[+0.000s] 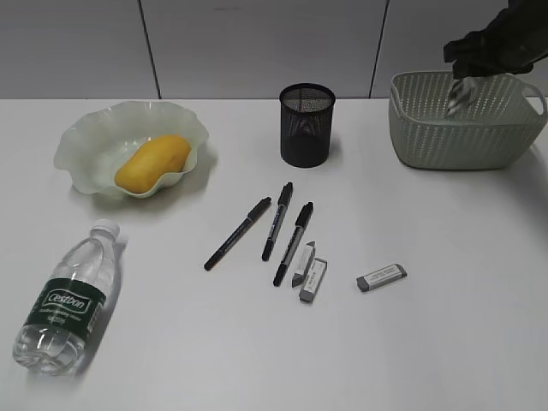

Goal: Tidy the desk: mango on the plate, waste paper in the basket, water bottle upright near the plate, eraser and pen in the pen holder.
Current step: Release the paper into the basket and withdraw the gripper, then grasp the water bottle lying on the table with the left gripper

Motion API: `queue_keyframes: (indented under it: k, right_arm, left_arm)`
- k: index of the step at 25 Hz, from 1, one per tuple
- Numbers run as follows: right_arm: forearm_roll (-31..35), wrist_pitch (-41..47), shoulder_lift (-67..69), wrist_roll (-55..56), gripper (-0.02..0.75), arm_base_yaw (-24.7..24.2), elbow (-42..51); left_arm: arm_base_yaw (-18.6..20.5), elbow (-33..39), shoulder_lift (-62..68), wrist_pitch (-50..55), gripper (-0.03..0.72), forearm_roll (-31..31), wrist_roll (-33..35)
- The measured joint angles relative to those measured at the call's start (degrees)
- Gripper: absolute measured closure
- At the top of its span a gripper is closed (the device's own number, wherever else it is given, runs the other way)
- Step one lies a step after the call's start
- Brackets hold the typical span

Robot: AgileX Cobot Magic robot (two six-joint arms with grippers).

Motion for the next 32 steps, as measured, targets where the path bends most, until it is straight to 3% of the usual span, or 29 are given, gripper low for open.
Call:
queue_keyframes:
  k: [2,4,8,13,21,32]
  right_arm:
    - [0.0,1.1,0.2,0.0,0.207,0.0,-0.5]
    - [0.0,3.8,-0.6,0.1,0.126,0.0,-0.9]
    - [0.1,11.5,-7.5,0.2,0.195,0.0,2.8]
    - [0.3,15.9,-28.2,0.2,0.252,0.3,21.1]
    - [0.3,36.8,-63.3,0.2,0.262,0.3,45.7]
    - [-1.0,41.3,-107.9,-1.0,0.305,0.3,57.5]
  left_arm:
    - [0.0,0.0,0.0,0.0,0.281,0.0,0.0]
    - [0.0,0.0,0.0,0.0,0.284,0.0,0.0]
    - [0.0,0.0,0.0,0.0,0.290,0.0,0.0]
    - [0.0,0.0,0.0,0.0,0.293,0.0,0.0]
    - [0.0,0.0,0.0,0.0,0.300,-0.1,0.0]
    - [0.0,0.0,0.0,0.0,0.377,-0.4,0.0]
